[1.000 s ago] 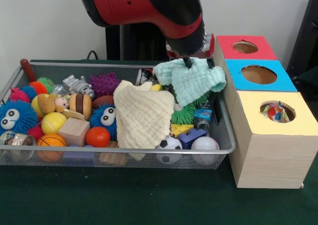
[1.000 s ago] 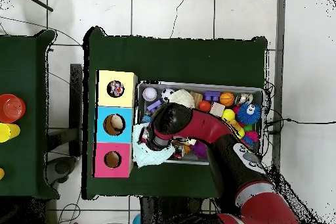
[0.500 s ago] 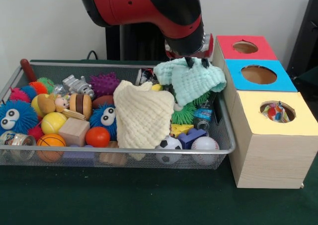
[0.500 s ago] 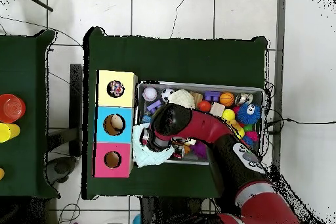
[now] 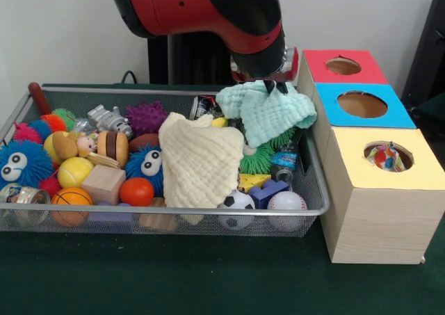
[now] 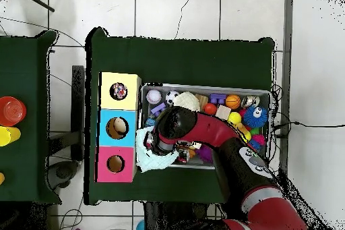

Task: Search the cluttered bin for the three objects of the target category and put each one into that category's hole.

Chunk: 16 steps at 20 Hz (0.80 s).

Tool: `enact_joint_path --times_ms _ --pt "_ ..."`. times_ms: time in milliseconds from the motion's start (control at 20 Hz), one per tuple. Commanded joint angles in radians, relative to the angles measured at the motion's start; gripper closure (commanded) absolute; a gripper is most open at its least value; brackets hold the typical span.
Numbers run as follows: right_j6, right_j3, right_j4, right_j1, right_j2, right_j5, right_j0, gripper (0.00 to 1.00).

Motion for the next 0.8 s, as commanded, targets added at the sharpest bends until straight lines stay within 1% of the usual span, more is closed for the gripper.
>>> enact_joint_path --times_ms 50,100,200,350,450,650,800 --pt "0.006 -0.069 -0.049 0.016 0.020 -0.093 -0.016 1.00" --pt "0.011 -0.063 -0.056 0.003 0.012 -0.091 -0.012 1.00" --pt "-0.005 -0.027 -0.070 -0.049 0.006 -0.071 -0.017 1.00" --pt "-0.031 0.025 -0.094 -0.139 -0.011 0.029 -0.022 1.00" --pt "-0.035 0.039 -0.102 -0.176 -0.016 0.082 -0.025 1.00" --pt "-0.013 0.017 -0.147 -0.201 -0.053 0.213 0.001 1.00" --pt "-0.004 0.004 -0.173 -0.215 -0.065 0.266 0.010 1.00"
